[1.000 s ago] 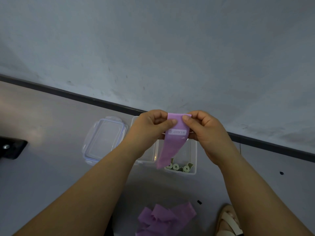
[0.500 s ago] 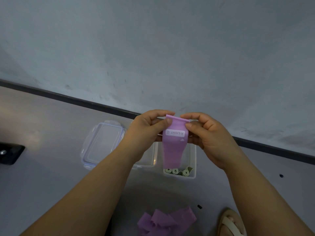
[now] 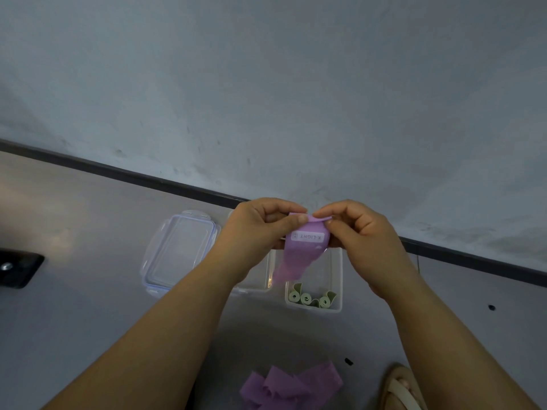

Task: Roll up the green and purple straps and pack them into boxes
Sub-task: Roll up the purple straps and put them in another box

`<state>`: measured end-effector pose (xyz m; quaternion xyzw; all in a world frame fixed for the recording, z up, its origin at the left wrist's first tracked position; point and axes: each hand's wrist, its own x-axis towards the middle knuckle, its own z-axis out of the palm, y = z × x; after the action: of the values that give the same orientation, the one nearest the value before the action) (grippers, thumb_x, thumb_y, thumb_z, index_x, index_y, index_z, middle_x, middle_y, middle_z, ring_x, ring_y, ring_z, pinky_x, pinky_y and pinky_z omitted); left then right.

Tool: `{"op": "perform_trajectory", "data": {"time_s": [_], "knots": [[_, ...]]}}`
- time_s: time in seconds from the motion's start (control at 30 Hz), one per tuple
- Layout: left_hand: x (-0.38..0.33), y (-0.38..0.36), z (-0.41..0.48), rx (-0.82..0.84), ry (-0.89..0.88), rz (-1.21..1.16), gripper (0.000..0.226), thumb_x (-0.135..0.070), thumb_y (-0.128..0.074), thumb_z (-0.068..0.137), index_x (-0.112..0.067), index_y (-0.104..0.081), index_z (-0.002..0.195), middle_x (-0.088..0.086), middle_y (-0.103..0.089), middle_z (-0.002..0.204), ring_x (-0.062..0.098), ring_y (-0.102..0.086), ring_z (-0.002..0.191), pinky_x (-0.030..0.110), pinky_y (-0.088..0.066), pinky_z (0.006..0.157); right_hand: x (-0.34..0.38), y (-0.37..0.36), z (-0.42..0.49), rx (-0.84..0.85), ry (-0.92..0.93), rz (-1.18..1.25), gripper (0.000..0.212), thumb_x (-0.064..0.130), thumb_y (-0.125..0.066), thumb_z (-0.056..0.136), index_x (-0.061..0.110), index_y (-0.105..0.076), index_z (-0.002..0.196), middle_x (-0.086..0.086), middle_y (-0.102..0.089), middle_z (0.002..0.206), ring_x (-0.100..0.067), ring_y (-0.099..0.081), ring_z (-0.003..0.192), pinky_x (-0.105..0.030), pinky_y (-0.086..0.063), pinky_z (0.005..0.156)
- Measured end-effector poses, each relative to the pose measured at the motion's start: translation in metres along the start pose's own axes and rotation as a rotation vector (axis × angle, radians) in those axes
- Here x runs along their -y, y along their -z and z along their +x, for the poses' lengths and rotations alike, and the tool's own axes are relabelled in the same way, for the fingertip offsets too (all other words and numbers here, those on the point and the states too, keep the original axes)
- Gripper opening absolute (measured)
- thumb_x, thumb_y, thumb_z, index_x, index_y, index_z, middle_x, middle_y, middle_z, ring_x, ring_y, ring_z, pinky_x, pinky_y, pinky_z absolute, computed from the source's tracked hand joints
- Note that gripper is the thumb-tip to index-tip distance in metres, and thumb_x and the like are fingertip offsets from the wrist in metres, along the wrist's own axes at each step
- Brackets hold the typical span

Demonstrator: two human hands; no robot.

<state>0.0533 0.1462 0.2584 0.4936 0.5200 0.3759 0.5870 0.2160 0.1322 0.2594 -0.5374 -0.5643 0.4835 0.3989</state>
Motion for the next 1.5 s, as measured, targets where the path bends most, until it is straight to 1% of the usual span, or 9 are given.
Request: {"op": "perform_trajectory", "data": {"time_s": [0.1,0.17,0.27,0.4,0.5,0.73,1.03,1.3,1.5], "knots": [[0.0011,0.0007,0.0012,-0.023,-0.012,0.032,0.008,-0.015,-0.067,0.082,-0.021,-0.068,0.086,-0.012,-0.071,0.068,-0.001,-0.067,0.065,0.014,-0.053,0.055,-0.0015,-0.0002,0.0012,0.012,-0.063,0.074,0.028,0.007,-0.045,0.093,0.026,-0.064,0.089,0.007,-0.07,0.079,-0.01,-0.067,0.076,-0.022,-0.056,0.067],[0.0024,0.001,0.002,-0.033,-0.03,0.075,0.008,-0.016,-0.066,0.083,-0.024,-0.067,0.086,-0.011,-0.071,0.073,-0.001,-0.067,0.066,0.014,-0.054,0.057,-0.0026,-0.0012,0.0024,0.024,-0.118,0.132,0.023,0.014,-0.043,0.094,0.027,-0.062,0.095,0.0,-0.07,0.083,-0.015,-0.068,0.079,-0.027,-0.057,0.07],[0.0035,0.0006,0.0014,-0.021,-0.05,0.089,0.011,-0.014,-0.066,0.083,-0.026,-0.067,0.083,-0.012,-0.07,0.068,0.0,-0.067,0.065,0.015,-0.054,0.057,-0.0037,-0.0034,0.0028,0.017,-0.125,0.116,0.015,0.031,-0.051,0.089,0.025,-0.064,0.095,0.005,-0.07,0.083,-0.011,-0.068,0.078,-0.025,-0.057,0.07],[0.0038,0.0004,0.0017,-0.013,-0.062,0.096,0.009,-0.015,-0.067,0.083,-0.024,-0.067,0.084,-0.01,-0.071,0.071,0.002,-0.068,0.067,0.017,-0.055,0.058,-0.0033,-0.0044,0.0033,-0.026,-0.089,0.098,0.006,0.022,-0.06,0.083,0.022,-0.066,0.087,0.004,-0.071,0.078,-0.007,-0.068,0.073,-0.018,-0.055,0.063],[0.0028,0.0007,0.0018,-0.009,-0.064,0.09,0.011,-0.014,-0.066,0.083,-0.025,-0.067,0.082,-0.012,-0.07,0.069,0.001,-0.068,0.066,0.015,-0.053,0.055,-0.0041,-0.0038,0.0043,-0.042,-0.077,0.077,0.007,0.02,-0.061,0.083,0.022,-0.066,0.087,0.002,-0.071,0.081,-0.009,-0.069,0.075,-0.021,-0.057,0.065],[0.0036,0.0006,0.0012,0.004,-0.036,0.059,0.009,-0.013,-0.064,0.085,-0.021,-0.067,0.088,-0.002,-0.072,0.08,0.005,-0.069,0.071,0.016,-0.054,0.058,-0.0051,-0.0026,0.0047,-0.05,-0.095,0.115,0.008,0.016,-0.064,0.081,0.021,-0.067,0.087,0.003,-0.072,0.079,-0.01,-0.069,0.075,-0.022,-0.057,0.064],[0.0053,0.0017,0.0012,0.016,-0.015,0.007,0.012,-0.007,-0.066,0.082,-0.018,-0.069,0.086,0.009,-0.073,0.084,0.016,-0.069,0.074,0.028,-0.059,0.069,-0.0051,-0.0023,0.0052,-0.037,-0.092,0.104,0.012,0.016,-0.066,0.078,0.027,-0.066,0.083,0.004,-0.071,0.078,-0.008,-0.068,0.075,-0.021,-0.056,0.068],[0.0049,0.0012,0.0021,-0.01,-0.014,0.043,0.011,-0.008,-0.068,0.081,-0.019,-0.069,0.082,-0.008,-0.071,0.066,0.005,-0.067,0.062,0.017,-0.055,0.058,-0.0068,-0.0036,0.0056,-0.022,-0.079,0.094,0.012,0.017,-0.067,0.076,0.027,-0.067,0.083,0.007,-0.071,0.077,-0.006,-0.067,0.075,-0.018,-0.055,0.067],[0.0057,0.0022,0.0028,-0.042,-0.031,0.05,0.017,-0.006,-0.068,0.081,-0.023,-0.068,0.082,-0.005,-0.073,0.075,0.008,-0.068,0.07,0.022,-0.057,0.064,-0.0067,-0.0043,0.0057,-0.045,-0.115,0.137,0.007,0.022,-0.062,0.082,0.024,-0.066,0.087,0.006,-0.071,0.077,-0.007,-0.068,0.074,-0.019,-0.056,0.065]]}}
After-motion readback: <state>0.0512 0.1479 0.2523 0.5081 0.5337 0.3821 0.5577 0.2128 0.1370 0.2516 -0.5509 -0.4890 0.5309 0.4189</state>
